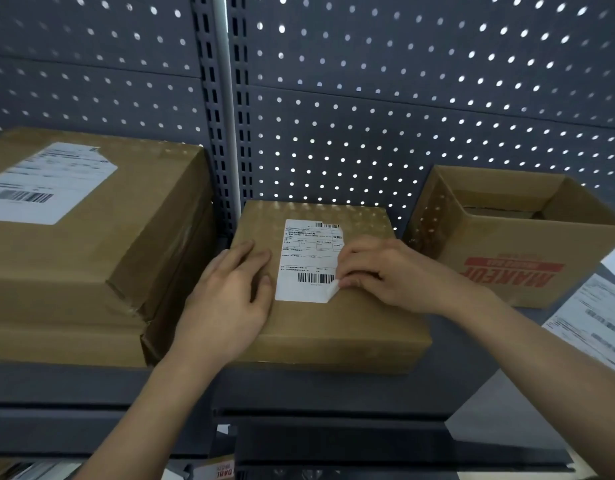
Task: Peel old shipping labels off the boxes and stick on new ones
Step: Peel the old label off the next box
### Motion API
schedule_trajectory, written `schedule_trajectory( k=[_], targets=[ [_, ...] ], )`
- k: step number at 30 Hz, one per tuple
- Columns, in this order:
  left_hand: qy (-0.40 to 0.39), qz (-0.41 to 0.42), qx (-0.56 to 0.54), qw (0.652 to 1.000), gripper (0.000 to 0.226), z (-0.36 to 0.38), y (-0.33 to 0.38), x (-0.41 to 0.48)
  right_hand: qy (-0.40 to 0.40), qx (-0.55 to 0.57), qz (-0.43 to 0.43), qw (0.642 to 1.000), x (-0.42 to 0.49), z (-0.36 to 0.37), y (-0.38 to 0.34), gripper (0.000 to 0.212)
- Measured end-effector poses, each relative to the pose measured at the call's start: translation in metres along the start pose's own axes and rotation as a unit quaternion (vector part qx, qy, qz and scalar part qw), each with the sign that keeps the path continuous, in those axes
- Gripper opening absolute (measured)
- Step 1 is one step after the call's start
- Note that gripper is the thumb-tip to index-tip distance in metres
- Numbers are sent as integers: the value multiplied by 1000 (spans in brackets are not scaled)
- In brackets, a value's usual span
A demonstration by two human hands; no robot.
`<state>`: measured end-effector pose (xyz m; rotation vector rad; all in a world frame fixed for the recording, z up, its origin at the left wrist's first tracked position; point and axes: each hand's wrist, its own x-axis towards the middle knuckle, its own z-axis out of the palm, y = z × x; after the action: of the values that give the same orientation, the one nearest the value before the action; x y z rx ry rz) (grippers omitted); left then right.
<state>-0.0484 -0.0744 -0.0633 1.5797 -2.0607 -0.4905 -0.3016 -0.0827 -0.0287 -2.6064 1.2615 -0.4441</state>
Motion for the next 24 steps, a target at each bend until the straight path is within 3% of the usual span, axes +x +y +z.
schedule_trajectory(
  k=[5, 18, 24],
  targets=[
    [4, 0, 8, 1000, 45, 1, 1, 0, -15, -85, -45, 995, 5, 3, -1, 11],
    [7, 2, 33, 999, 43, 3, 4, 0, -116, -139, -3, 983, 19, 3, -3, 19],
    [7, 6, 33, 999, 43, 3, 2, 0, -51, -167, -49, 983, 13, 6, 2, 16]
  ],
)
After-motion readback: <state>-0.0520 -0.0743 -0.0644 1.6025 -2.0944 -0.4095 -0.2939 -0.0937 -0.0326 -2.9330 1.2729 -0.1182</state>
